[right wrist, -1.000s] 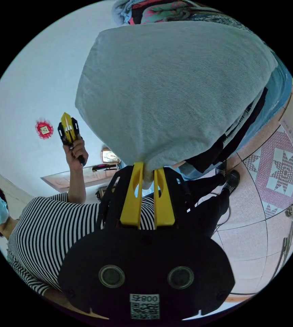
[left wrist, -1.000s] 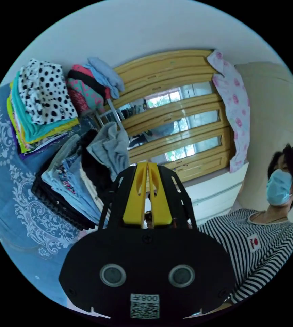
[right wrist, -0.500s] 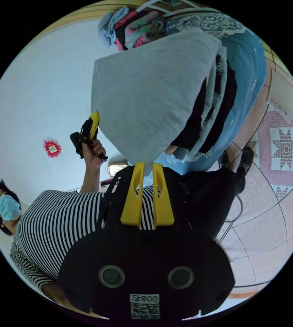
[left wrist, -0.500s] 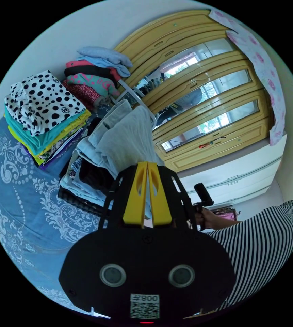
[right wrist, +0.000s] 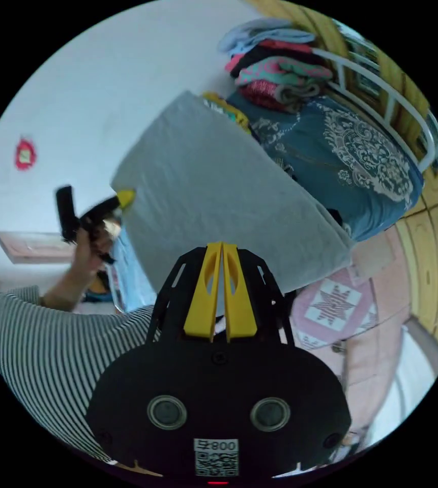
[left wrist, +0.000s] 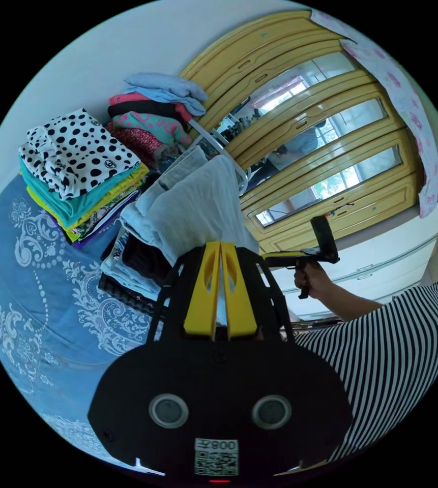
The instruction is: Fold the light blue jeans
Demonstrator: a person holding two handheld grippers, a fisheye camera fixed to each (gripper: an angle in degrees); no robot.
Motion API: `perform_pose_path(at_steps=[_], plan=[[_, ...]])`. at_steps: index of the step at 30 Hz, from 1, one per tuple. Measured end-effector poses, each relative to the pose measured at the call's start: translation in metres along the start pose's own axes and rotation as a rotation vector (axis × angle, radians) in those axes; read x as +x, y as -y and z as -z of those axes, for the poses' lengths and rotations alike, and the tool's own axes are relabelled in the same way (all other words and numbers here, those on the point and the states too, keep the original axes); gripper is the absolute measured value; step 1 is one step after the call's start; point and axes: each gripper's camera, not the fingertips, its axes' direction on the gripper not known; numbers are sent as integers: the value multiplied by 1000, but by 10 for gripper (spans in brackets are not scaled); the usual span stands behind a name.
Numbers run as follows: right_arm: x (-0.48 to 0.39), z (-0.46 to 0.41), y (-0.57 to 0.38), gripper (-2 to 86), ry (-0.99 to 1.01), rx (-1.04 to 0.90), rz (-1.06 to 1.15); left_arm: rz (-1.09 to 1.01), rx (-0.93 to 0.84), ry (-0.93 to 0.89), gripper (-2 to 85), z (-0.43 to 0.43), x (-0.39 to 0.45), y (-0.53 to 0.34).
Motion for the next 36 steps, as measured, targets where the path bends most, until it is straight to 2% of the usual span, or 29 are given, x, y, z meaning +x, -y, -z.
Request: perform_pose_path(at_steps=[3, 9, 16, 19, 29, 36], plan=[[-42, -62, 18, 1, -136, -174, 116, 13, -4, 70, 1, -7, 15, -10], [-131, -109, 12, 1, -310, -280, 431, 102, -17, 235, 1, -22, 44, -35], [-161, -126, 17, 1, -115, -364, 523, 220, -15, 375, 0, -32, 73, -62], [-180, -131, 10, 1, -93, -372, 575, 263, 2, 396, 0, -33, 80, -75], [-265, -148, -26, 2, -212, -365, 745, 267, 13, 529, 0, -32, 112, -117], [-317, -157, -54, 2, -336, -339, 828, 151, 16, 598, 1, -22, 131, -156]])
